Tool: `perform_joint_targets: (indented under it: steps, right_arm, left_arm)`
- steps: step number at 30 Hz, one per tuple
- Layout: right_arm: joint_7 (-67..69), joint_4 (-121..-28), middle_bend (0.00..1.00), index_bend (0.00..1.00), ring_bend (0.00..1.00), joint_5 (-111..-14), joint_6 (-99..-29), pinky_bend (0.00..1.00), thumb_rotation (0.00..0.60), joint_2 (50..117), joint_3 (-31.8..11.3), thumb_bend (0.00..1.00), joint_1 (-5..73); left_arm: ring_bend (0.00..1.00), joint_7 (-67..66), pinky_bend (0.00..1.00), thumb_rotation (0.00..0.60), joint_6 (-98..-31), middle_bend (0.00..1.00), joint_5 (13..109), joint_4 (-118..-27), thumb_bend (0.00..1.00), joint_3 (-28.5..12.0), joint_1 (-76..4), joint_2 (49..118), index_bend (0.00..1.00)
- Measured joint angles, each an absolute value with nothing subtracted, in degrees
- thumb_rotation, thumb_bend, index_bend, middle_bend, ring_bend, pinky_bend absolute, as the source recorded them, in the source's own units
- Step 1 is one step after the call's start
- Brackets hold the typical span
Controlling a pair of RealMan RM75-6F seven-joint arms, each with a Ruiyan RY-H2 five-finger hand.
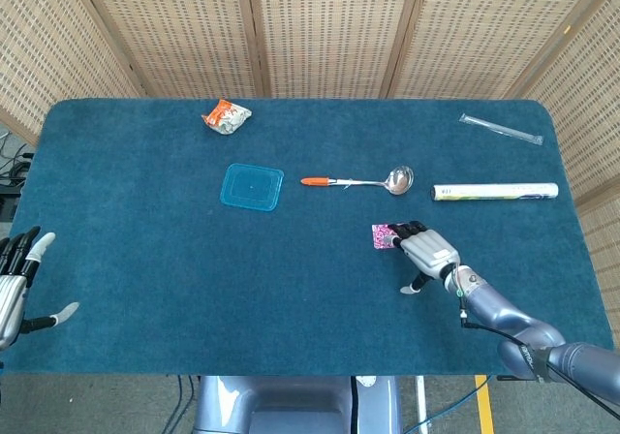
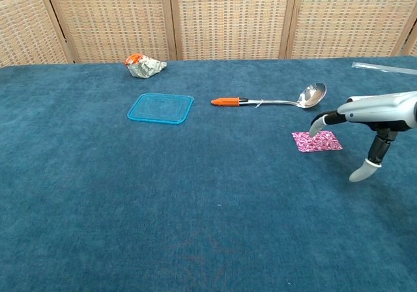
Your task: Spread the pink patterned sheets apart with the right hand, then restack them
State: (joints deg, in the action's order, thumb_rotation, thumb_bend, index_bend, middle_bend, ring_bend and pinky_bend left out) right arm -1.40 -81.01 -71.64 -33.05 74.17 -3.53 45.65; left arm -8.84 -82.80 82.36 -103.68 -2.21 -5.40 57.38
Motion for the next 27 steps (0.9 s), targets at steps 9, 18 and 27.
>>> perform_joint_targets:
  steps: [9,18,27]
  right_arm:
    - [-2.3,-80.0,0.13,0.14,0.0,-70.1,-32.9,0.0,0.502,75.2,-3.8,0.0,46.4]
    - [-3.0,-78.6,0.13,0.14,0.0,-69.5,-32.3,0.0,0.501,76.1,-3.3,0.0,46.9]
    - [-4.1,-76.4,0.13,0.14,0.0,-68.9,-32.0,0.0,0.502,77.4,-2.7,0.0,47.2]
  left_arm:
    - [0.0,-8.0,0.0,0.471,-82.8,0.0,82.2,-103.0,0.0,-2.2,-5.3,57.4,0.07]
    - [0.0,-7.7,0.0,0.471,-82.9,0.0,82.2,-102.8,0.0,-2.1,-5.2,57.4,0.07]
    - [0.0,-7.8,0.0,0.469,-83.0,0.0,82.1,-102.9,0.0,-2.1,-5.0,57.3,0.07]
